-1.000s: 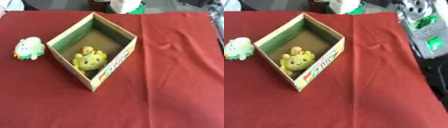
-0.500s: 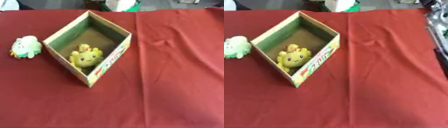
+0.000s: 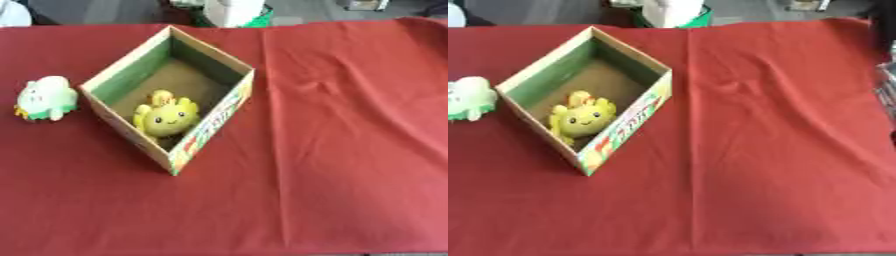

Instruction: Pick up objects on the table and place them in the box.

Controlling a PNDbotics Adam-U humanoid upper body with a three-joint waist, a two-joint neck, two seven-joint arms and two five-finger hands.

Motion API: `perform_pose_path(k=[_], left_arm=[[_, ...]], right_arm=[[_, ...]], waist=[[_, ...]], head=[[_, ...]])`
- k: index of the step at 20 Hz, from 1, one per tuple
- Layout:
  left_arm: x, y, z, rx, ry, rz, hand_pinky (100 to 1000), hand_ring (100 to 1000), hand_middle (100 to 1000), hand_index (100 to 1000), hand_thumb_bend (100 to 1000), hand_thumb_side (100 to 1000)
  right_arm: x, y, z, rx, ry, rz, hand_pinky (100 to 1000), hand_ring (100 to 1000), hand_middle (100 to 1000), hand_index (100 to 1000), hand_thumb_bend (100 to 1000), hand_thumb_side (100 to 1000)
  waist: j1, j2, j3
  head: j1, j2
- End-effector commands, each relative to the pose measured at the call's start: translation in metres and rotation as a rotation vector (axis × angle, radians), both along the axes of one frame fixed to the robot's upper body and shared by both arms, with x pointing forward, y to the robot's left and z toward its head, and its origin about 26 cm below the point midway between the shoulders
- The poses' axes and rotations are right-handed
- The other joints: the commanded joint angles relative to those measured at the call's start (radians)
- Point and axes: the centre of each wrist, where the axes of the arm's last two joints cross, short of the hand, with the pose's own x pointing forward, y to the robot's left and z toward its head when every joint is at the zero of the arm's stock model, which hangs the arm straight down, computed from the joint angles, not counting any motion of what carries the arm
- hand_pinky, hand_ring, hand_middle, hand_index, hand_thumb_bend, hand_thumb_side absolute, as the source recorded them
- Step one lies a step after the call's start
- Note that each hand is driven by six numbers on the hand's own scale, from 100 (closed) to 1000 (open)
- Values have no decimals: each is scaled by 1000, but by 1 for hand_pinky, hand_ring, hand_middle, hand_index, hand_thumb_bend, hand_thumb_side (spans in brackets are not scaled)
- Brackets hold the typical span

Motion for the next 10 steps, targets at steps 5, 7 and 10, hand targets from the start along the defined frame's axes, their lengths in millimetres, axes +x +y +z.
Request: perform_pose_path(k=[5,7,10], left_arm=[[17,21,26,358,273,159,737,761,824,950,360,914],[23,23,30,421,322,184,744,764,825,953,456,954],[35,24,33,483,390,206,749,768,827,957,616,1000]], right_arm=[[-6,-9,2,19,-41,-33,853,793,775,913,100,913],[-7,-10,0,23,-35,-44,855,792,774,911,100,911],[-7,-10,-2,25,-31,-47,856,792,773,909,100,911]], waist=[[0,-26,-5],[0,-28,-6],[0,-28,-7]], head=[[48,14],[55,13],[63,11]])
